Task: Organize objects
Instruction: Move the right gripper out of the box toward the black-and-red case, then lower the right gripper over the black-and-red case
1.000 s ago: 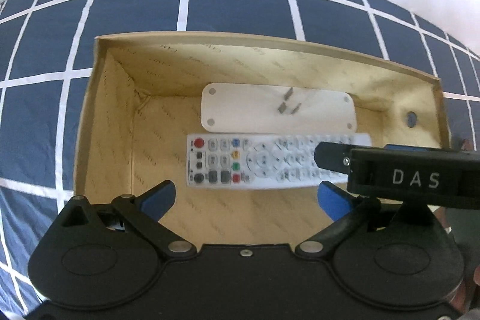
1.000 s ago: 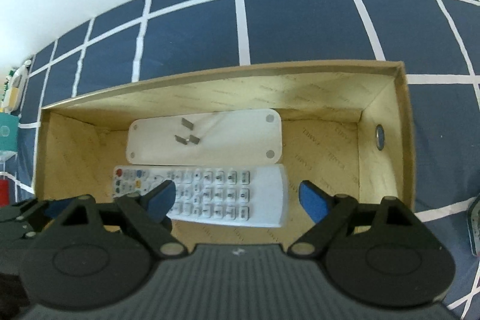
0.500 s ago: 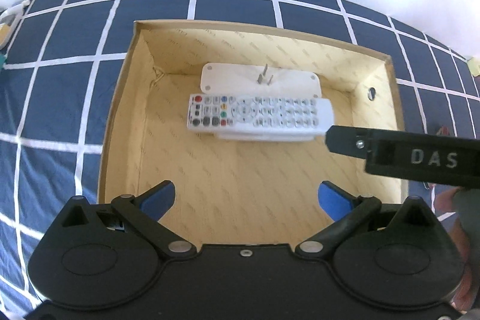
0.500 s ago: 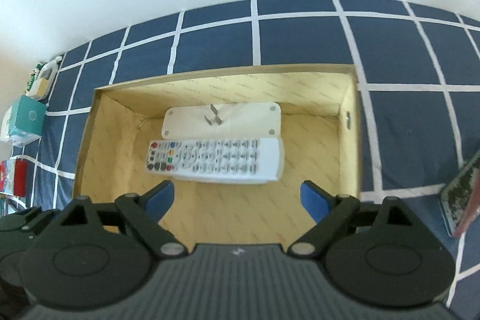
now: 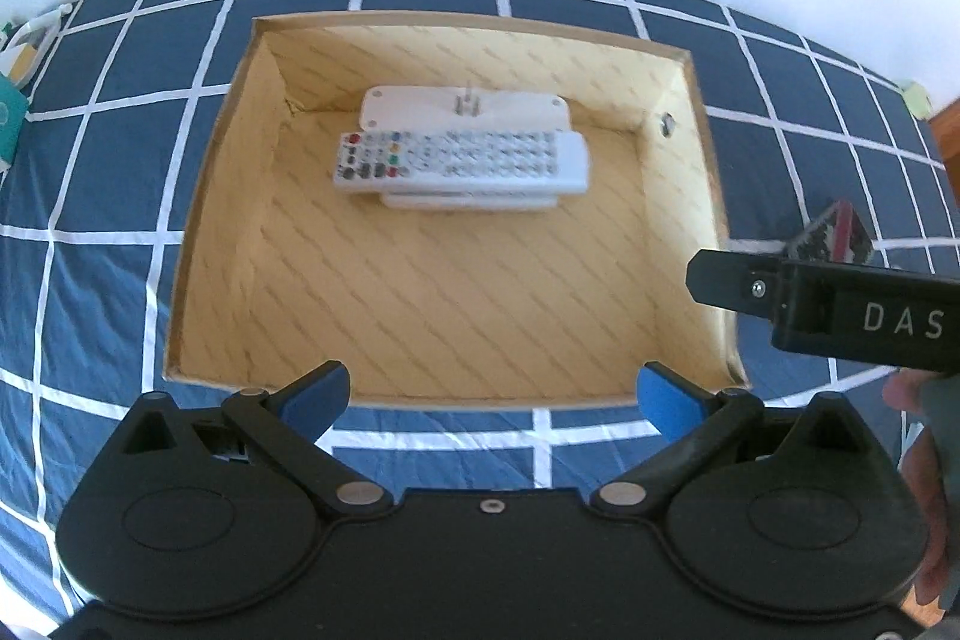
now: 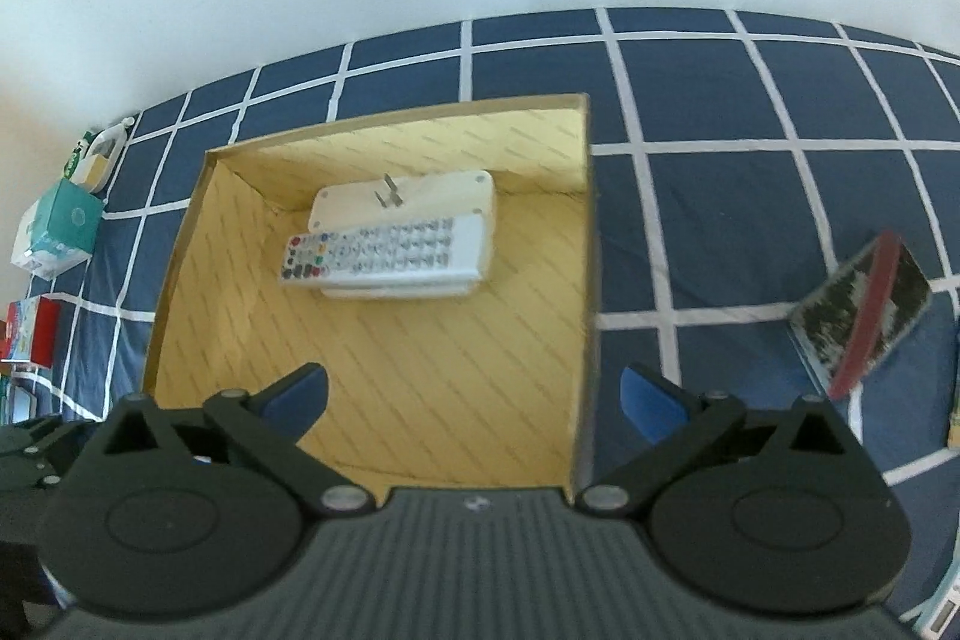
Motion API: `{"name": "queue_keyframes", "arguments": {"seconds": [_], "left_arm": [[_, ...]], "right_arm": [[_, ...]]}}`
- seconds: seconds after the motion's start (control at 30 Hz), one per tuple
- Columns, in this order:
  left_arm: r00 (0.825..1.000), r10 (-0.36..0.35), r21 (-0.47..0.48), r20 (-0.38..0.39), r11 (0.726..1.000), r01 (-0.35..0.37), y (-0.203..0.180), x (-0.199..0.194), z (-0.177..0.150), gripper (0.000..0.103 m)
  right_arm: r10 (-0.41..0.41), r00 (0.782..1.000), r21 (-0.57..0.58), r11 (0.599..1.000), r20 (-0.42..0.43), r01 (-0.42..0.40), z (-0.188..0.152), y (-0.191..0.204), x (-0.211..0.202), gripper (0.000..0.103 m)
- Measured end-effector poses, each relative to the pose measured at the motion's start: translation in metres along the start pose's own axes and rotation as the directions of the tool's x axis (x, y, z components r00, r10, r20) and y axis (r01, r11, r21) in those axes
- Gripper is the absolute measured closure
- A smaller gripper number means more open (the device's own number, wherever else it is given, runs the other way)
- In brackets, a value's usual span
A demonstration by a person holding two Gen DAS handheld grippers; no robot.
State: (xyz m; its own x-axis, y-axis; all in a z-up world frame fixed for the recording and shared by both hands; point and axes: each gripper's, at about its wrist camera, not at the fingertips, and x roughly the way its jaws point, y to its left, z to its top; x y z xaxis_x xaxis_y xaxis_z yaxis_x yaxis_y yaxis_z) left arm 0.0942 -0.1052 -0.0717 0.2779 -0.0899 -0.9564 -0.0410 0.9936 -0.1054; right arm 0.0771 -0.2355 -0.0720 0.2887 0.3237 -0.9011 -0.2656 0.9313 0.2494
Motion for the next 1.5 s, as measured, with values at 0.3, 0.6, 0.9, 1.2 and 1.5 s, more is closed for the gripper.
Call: {"name": "queue_keyframes", "arguments": {"seconds": [0.3,0.6,0.9,1.2,1.5], "left_arm": [[1.000,0.018,0.032,0.010,0.999,-0.018,-0.054,-0.002,-0.013,0.000],[1.000,0.020,-0.001,0.010,1.000,-0.020,-0.122,0.003,-0.025,0.000],[0.999,0.028,-0.064,0.025,0.998,-0.027,-0.191,0.015,-0.039,0.000],[0.999,0.044,-0.148,0.031,0.988,-0.039,-0.237,0.034,-0.046,0.000],[0.996,0.078,-0.199,0.034,0.977,-0.070,-0.262,0.051,-0.035,0.000]], "right_arm": [[-0.009,1.000,0.029,1.000,0.019,0.008,-0.015,-0.048,-0.024,0.000],[-0.015,1.000,0.014,1.000,0.021,0.015,-0.020,-0.114,-0.051,0.000],[-0.024,1.000,-0.029,0.999,0.013,0.024,-0.021,-0.186,-0.072,0.000],[-0.034,0.999,-0.099,0.995,-0.005,0.033,-0.015,-0.247,-0.077,0.000],[-0.026,0.999,-0.161,0.987,-0.042,0.019,0.004,-0.281,-0.067,0.000]]}}
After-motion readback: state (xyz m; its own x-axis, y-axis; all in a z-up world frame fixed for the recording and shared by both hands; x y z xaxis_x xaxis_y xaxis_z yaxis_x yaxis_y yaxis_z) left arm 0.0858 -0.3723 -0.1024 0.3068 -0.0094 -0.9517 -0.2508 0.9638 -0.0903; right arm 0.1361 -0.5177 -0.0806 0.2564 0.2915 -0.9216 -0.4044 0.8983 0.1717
